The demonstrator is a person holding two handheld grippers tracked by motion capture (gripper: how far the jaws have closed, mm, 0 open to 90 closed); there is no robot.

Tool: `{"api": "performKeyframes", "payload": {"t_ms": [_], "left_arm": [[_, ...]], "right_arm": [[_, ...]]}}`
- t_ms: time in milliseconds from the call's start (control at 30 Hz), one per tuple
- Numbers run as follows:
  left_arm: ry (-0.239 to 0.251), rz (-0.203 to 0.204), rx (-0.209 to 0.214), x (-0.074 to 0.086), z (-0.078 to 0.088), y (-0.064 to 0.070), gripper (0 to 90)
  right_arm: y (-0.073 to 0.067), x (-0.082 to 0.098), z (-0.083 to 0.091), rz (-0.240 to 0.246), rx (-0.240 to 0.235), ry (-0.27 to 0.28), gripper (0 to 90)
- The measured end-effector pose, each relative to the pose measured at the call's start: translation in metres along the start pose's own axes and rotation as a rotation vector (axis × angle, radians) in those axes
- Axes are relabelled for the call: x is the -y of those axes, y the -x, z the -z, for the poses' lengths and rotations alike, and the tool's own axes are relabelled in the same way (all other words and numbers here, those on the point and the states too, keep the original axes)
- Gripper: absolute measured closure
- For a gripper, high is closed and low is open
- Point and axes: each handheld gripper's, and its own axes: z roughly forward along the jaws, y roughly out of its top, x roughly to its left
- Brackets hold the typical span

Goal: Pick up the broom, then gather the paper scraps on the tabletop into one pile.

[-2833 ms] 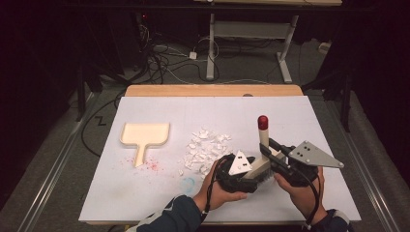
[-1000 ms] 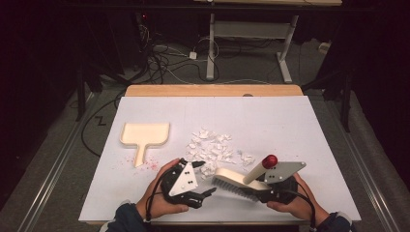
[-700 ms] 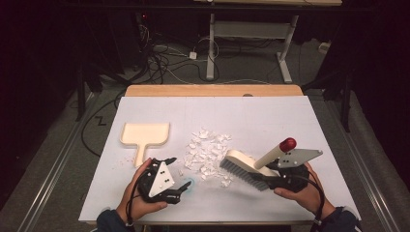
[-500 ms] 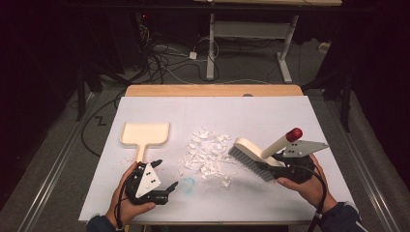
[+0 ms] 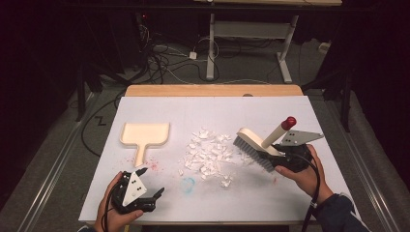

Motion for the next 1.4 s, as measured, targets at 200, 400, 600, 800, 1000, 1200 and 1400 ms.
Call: {"api": "performKeyframes", "payload": {"t_ms": [200,400,600,800,1000,1200,1400], "left_arm": [[-0.012,0.0,-0.02,0.003,0.001,0.002,16.8],[-0.021,0.007,-0.025,0.003,-0.001,0.002,16.8],[-0.033,0.012,-0.025,0.003,-0.004,0.001,16.8],[-0.033,0.01,-0.026,0.003,-0.004,0.001,16.8],[-0.029,0.01,-0.014,0.003,-0.005,0.002,16.8],[-0.039,0.007,-0.015,0.006,-0.004,0.003,16.8],[-0.039,0.01,-0.02,0.007,-0.001,0.003,16.8]], "right_arm": [[0.009,0.0,-0.001,-0.001,0.043,-0.011,68.0],[0.023,-0.001,-0.007,0.001,0.114,-0.036,67.9],[0.046,-0.006,-0.023,0.035,0.25,-0.075,68.0],[0.073,-0.014,-0.056,-0.005,0.36,-0.069,68.0],[0.062,-0.023,-0.108,0.096,0.408,-0.153,68.1],[0.037,-0.03,-0.135,0.196,0.34,-0.174,68.0],[-0.001,-0.032,-0.138,0.314,0.155,-0.127,67.7]]}}
